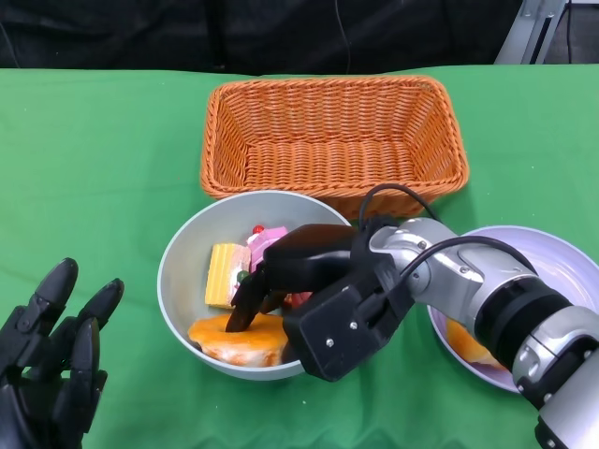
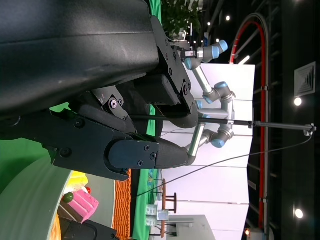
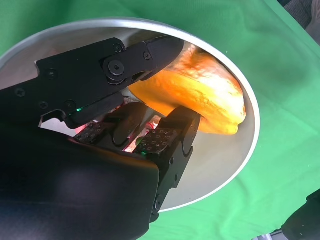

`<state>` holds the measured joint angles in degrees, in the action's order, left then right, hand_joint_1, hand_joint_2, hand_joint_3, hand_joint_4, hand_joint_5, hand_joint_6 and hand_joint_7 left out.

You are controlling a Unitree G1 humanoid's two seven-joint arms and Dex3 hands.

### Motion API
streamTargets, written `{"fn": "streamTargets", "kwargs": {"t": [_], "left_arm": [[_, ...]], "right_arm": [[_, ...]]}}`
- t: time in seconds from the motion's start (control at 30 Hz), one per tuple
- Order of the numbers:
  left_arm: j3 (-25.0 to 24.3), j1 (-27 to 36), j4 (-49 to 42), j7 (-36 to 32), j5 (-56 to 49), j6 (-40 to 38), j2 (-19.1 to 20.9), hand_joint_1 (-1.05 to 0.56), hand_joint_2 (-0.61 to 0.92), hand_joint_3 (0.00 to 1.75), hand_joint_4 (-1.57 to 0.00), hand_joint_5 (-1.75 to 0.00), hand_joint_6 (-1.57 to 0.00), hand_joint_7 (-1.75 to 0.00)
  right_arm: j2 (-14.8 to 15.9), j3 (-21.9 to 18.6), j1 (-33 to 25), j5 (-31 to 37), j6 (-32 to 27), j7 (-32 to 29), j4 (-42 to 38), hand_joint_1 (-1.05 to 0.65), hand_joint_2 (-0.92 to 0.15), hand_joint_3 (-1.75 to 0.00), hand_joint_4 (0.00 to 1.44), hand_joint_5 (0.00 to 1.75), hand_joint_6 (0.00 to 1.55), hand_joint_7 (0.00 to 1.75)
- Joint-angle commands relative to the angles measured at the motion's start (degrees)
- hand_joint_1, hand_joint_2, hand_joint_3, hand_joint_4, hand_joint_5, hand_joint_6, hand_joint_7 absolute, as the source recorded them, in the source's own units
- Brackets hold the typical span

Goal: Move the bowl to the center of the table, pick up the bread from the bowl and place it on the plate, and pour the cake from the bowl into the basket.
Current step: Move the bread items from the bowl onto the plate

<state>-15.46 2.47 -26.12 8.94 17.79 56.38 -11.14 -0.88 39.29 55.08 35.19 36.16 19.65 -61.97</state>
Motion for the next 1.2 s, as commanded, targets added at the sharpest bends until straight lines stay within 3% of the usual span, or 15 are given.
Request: {"fn": "streamTargets", "kwargs": {"t": [0.03, 0.37, 0.4, 0.43, 0.5, 0.8, 0.83, 0.9, 0.97, 1.0, 1.1, 1.2], "left_arm": [[-0.1, 0.6, 0.3, -0.3, 0.1, 0.6, 0.4, -0.5, 0.92, 0.3, -0.99, 0.0, -0.86, 0.0], [0.0, 0.5, 0.3, -0.3, 0.2, 0.6, 0.5, -0.5, 0.92, 0.3, -0.99, 0.0, -0.86, 0.0], [-0.1, 0.4, 0.1, -0.4, 0.0, 0.7, 0.5, -0.5, 0.92, 0.3, -0.99, 0.0, -0.86, 0.0], [-0.1, 0.4, 0.0, -0.5, -0.1, 0.8, 0.5, -0.5, 0.92, 0.3, -0.99, 0.0, -0.86, 0.0], [-0.2, 0.3, 0.0, -0.4, 0.1, 0.6, 0.5, -0.5, 0.92, 0.3, -0.99, 0.0, -0.86, 0.0], [-0.2, 0.1, -0.4, 0.0, 0.3, 0.7, 0.8, -0.5, 0.92, 0.31, -0.99, 0.0, -0.86, 0.0], [-0.2, 0.1, -0.5, 0.1, 0.3, 0.7, 0.8, -0.5, 0.92, 0.31, -0.99, 0.0, -0.85, 0.0], [-0.3, -0.1, -0.9, -0.1, 0.0, 1.0, 0.8, -0.5, 0.92, 0.31, -0.99, 0.0, -0.85, 0.0], [-0.5, -0.2, -1.2, -0.4, -0.4, 1.2, 0.9, -0.49, 0.92, 0.32, -0.99, 0.0, -0.86, 0.0], [-0.5, -0.2, -1.2, -0.4, -0.2, 1.2, 0.8, -0.49, 0.92, 0.32, -0.99, 0.0, -0.86, 0.0], [-0.5, -0.2, -1.1, -0.3, 0.0, 1.0, 0.7, -0.49, 0.92, 0.32, -0.99, 0.0, -0.86, 0.0], [-0.4, -0.2, -1.1, -0.1, 0.4, 0.7, 0.7, -0.49, 0.92, 0.32, -1.0, 0.0, -0.86, 0.0]], "right_arm": [[-0.1, 2.0, -1.4, 2.6, -1.6, 0.8, -1.9, -0.62, -0.79, 0.0, 0.88, 0.08, 0.85, 0.02], [-0.3, 4.0, -1.4, 3.9, -1.2, -1.8, -2.6, -0.63, -0.79, 0.0, 0.88, 0.11, 0.88, 0.01], [-0.3, 4.2, -1.5, 4.2, -1.1, -2.6, -2.6, -0.59, -0.79, 0.0, 0.85, 0.23, 0.92, 0.01], [-0.3, 4.3, -1.6, 4.4, -1.1, -3.3, -2.7, -0.56, -0.79, 0.0, 0.66, 0.67, 0.96, 0.01], [-0.5, 4.5, -1.5, 4.6, -1.3, -4.0, -3.2, -0.54, -0.79, 0.0, 0.51, 0.98, 0.99, 0.0], [-0.5, 5.3, -1.2, 4.9, -0.8, -6.1, -4.6, -0.42, -0.8, 0.0, 0.54, 1.05, 1.08, 0.01], [-0.5, 5.5, -1.1, 5.1, -0.8, -6.3, -4.8, -0.41, -0.82, 0.0, 0.59, 0.92, 1.08, 0.01], [-0.5, 5.5, -1.1, 4.8, -0.8, -6.7, -5.0, -0.4, -0.82, 0.0, 0.63, 0.82, 1.08, 0.0], [-0.6, 5.2, -1.3, 4.4, -0.8, -7.0, -5.2, -0.33, -0.85, 0.0, 0.81, 0.35, 1.09, 0.0], [-0.6, 4.8, -1.6, 4.1, -0.5, -8.1, -5.5, -0.32, -0.86, 0.0, 0.86, 0.25, 1.09, 0.0], [-0.6, 3.7, -2.3, 3.1, 0.7, -10.0, -6.1, -0.28, -0.86, 0.0, 0.96, 0.15, 1.12, 0.01], [-0.8, 2.3, -2.7, 2.1, 1.4, -10.6, -6.4, -0.25, -0.85, 0.0, 1.06, 0.19, 1.13, 0.02]]}}
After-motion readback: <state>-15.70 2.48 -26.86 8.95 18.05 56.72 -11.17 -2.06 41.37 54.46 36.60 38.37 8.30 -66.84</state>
